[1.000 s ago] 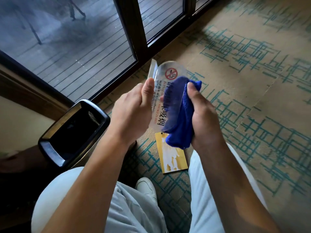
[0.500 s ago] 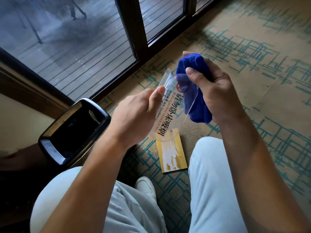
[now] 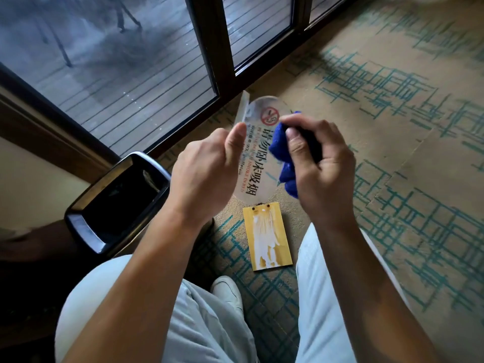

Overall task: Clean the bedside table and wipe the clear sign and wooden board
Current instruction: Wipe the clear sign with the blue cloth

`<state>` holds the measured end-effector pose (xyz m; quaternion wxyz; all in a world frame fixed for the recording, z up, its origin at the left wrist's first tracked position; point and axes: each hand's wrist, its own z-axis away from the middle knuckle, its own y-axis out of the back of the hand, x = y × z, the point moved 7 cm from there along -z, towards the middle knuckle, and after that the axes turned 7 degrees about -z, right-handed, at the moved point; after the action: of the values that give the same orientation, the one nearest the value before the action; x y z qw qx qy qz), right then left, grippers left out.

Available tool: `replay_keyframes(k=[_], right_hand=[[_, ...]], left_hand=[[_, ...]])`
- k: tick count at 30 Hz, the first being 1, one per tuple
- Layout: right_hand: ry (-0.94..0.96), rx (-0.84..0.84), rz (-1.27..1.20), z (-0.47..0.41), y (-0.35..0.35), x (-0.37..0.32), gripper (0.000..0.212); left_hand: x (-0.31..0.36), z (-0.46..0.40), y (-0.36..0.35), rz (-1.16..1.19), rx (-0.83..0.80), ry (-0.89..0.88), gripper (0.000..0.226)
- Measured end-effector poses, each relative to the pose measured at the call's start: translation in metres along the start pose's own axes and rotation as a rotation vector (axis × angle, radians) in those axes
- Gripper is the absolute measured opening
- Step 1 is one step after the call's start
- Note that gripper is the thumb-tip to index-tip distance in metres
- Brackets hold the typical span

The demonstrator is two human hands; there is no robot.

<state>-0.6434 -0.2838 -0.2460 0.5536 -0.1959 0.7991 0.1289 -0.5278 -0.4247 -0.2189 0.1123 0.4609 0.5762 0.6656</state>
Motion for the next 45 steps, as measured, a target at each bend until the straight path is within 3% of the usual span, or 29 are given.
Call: replay_keyframes(k=[4,9,13,16,22,26,34,37,40,45], right_hand=[[0.001,-0.014,0.062,-0.033,0.01,-0.015,0.018],[-0.276,-0.388,-0.168,-0.059,-0.01,-0.006,0.017],[-0.347,-0.527,-0.186,-0.056,-0.019,0.003,0.008],[-0.329,-0.462,-0.183,-0.056,-0.015,0.005,0.007],[-0.317,0.016,-0.379,-0.028,-0.013,0.009,0.008],[-0.292,0.229,-0.314,0.0,-0.011,0.005,0.021],[-0.32,0.09,-0.197,0.038,-0.025,-0.005,0.01],[-0.401,0.074,-0.316,0.03,-0.019,-0.006,0.012],[-0.325,0.074,-0.27,0.017,-0.004,-0.017,0.02],[-0.325,0.022,-0.221,0.02,0.004,-0.03,0.02]], left_hand=[[0.015,0.006,0.0,-0.095,-0.003,-0.075,0.071],[0.018,0.009,-0.002,-0.087,-0.054,-0.137,0.066],[0.016,0.01,-0.003,-0.086,-0.049,-0.149,0.065],[0.015,0.008,-0.002,-0.055,-0.017,-0.117,0.065],[0.008,0.0,-0.003,-0.023,0.057,-0.04,0.077],[0.011,0.002,-0.003,0.022,0.118,-0.021,0.072],[-0.006,-0.002,0.004,0.023,0.256,0.13,0.062],[-0.008,-0.006,-0.005,0.26,0.181,0.133,0.076],[-0.007,-0.009,-0.012,0.569,0.047,0.158,0.076],[0.0,-0.006,-0.005,0.691,0.035,0.153,0.075]])
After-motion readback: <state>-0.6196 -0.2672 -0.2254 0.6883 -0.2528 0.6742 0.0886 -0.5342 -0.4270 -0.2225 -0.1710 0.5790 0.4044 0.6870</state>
